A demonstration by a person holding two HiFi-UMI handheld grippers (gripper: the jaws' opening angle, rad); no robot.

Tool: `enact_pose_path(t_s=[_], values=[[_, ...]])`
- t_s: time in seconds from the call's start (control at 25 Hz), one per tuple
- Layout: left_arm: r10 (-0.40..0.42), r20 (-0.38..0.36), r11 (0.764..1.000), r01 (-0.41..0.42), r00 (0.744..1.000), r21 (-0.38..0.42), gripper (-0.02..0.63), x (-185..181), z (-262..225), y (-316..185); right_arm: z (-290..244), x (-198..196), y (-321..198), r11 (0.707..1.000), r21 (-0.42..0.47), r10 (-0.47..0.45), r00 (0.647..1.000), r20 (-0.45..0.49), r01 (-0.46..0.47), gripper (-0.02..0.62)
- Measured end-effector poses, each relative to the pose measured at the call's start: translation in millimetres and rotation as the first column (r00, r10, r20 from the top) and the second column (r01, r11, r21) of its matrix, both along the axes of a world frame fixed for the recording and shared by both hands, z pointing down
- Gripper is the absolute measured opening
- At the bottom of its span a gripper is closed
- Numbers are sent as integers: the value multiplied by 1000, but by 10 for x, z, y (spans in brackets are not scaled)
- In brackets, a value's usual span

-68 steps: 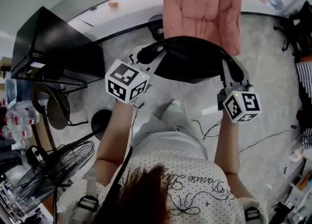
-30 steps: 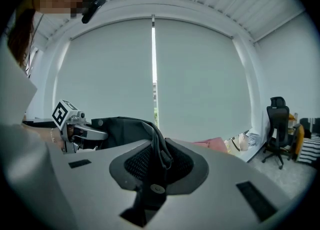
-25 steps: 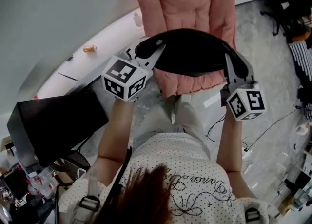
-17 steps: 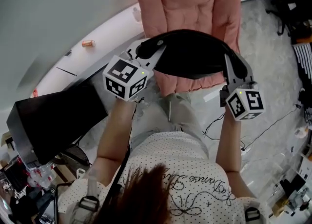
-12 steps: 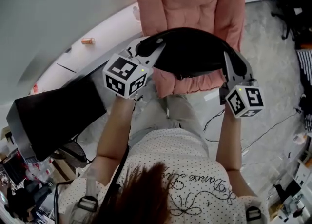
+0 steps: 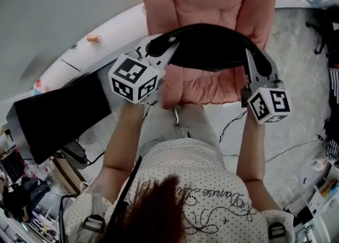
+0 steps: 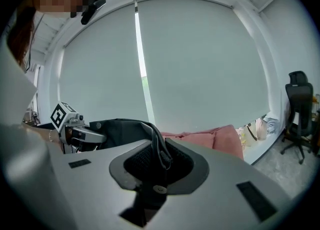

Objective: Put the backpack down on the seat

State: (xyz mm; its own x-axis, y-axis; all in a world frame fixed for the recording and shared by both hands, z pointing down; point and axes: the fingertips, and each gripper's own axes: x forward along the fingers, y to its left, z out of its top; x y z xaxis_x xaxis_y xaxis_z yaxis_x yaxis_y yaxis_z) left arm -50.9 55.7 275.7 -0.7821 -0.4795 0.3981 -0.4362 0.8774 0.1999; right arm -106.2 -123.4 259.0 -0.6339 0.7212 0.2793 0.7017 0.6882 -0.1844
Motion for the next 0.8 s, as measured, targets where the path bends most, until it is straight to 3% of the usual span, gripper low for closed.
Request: enact_pose_path(t_s=[0.32,0.56,0.8], values=[[17,-59,1000,-16,998,15,21,-230,367,-135,342,-223,-133,999,28,23,998,-53,-21,72],[91,-118,996,-88,989,29,22,-222,679,-319,624,-52,-361,993,68,101,988,-114,-94,74],[161,-186,987,-157,969,33,25,-178,1151,-63,1116,113,-143,981,130,166,965,-201,-141,78]])
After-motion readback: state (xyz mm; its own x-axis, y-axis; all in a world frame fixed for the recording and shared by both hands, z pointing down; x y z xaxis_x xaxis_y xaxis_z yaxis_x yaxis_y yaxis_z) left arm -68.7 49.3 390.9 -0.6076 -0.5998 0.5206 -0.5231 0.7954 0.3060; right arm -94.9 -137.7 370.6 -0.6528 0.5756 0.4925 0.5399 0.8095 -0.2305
